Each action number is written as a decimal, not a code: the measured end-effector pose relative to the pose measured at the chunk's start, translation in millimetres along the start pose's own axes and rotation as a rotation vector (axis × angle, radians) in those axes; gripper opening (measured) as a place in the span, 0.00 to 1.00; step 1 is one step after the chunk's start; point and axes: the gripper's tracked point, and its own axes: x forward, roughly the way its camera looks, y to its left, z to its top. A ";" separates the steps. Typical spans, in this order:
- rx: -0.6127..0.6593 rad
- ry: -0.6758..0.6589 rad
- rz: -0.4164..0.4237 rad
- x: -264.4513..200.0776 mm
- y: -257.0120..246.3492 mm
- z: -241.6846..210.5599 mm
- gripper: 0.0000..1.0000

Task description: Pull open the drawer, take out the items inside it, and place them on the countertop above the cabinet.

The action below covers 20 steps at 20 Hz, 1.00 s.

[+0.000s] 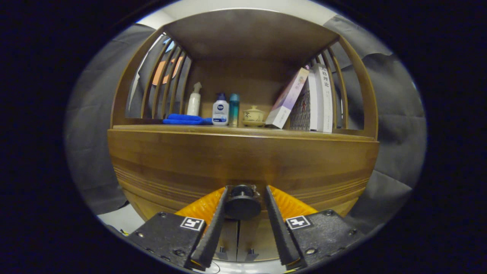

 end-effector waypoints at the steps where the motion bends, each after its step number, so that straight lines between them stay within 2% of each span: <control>1: 0.001 0.003 -0.019 -3.9 -5.5 0.8 0.60; 4: 0.050 0.056 -0.029 -5.8 -3.5 -1.1 0.47; 9: 0.068 0.079 -0.022 -23.3 -3.8 -3.1 0.39; 20: 0.051 0.082 0.002 -126.1 -8.9 -20.0 0.37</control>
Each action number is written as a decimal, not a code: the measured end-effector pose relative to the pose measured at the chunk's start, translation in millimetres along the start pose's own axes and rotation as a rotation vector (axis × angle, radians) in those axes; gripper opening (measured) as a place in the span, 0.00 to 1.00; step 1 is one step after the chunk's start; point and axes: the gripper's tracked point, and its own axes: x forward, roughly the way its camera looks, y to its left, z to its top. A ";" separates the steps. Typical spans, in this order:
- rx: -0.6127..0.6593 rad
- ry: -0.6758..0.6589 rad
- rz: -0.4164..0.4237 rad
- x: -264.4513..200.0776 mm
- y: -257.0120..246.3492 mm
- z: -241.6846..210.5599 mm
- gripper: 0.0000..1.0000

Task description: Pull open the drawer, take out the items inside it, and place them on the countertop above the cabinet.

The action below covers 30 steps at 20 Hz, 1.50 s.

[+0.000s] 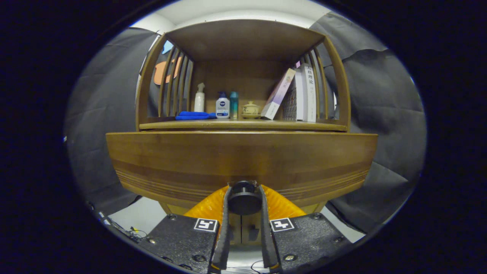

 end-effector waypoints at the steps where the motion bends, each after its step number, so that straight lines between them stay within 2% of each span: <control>1: 0.001 0.005 0.001 -9.9 -0.3 -3.7 0.37; 11: -0.009 0.031 0.072 -103.5 12.2 -39.5 0.37; 19: -0.027 0.050 0.108 -134.3 21.2 -53.1 0.37; 26: -0.046 0.088 0.124 -137.7 21.3 -55.2 0.37; 28: -0.028 0.136 0.134 -139.4 21.5 -55.7 0.38; 29: -0.010 0.156 0.143 -143.5 20.4 -52.1 0.44; 30: 0.008 0.158 0.160 -149.1 20.9 -42.8 0.46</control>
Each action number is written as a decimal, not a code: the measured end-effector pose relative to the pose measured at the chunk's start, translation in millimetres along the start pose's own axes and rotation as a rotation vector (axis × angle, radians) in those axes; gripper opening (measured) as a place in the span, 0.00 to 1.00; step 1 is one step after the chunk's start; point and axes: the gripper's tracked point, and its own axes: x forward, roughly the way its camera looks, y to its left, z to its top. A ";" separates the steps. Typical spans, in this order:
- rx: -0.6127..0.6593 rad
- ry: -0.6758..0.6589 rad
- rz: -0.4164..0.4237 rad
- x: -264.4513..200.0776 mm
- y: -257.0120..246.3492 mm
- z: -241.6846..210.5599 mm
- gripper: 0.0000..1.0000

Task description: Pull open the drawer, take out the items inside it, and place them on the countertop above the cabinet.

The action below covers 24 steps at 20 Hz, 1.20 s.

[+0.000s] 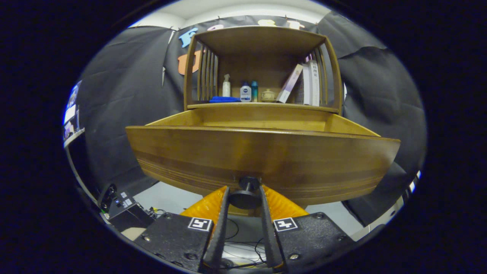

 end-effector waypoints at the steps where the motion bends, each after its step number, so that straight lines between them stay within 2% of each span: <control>1: 0.004 -0.006 0.029 -8.5 4.1 9.7 0.49; 3: -0.013 0.003 0.102 -24.9 15.8 25.4 0.54; 5: 0.015 0.008 0.216 -41.1 33.9 46.4 0.60; 7: 0.026 0.015 0.256 -41.1 33.9 72.9 0.66; 12: -0.045 0.095 0.252 -3.9 24.7 114.2 0.73; 15: -0.104 0.186 0.270 23.5 20.1 127.6 0.76; 18: -0.099 0.302 0.298 50.4 18.3 135.4 0.76; 22: -0.090 0.496 0.305 80.5 11.0 122.7 0.77; 24: -0.093 0.587 0.270 94.2 5.0 108.7 0.77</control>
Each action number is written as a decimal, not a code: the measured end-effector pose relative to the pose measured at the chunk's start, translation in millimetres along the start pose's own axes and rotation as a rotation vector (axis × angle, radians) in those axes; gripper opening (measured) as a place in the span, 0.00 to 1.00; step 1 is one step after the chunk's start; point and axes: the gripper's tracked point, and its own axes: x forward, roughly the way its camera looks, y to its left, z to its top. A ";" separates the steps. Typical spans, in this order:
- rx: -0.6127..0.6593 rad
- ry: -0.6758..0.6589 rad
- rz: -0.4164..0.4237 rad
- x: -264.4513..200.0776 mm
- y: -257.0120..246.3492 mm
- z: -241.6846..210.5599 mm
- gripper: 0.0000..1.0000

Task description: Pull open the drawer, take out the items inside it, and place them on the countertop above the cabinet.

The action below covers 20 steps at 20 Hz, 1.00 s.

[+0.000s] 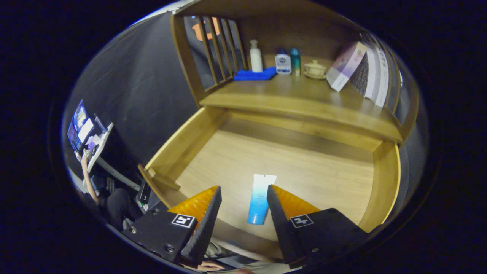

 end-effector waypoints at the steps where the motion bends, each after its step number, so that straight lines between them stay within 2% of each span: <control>1: 0.000 0.045 0.001 7.2 0.1 -4.8 0.77; 5: 0.020 0.230 -0.019 34.1 -7.6 -23.0 0.77; 11: -0.006 0.394 -0.090 51.8 -11.4 -37.7 0.77; 20: -0.072 0.487 -0.190 65.9 -23.9 -50.2 0.77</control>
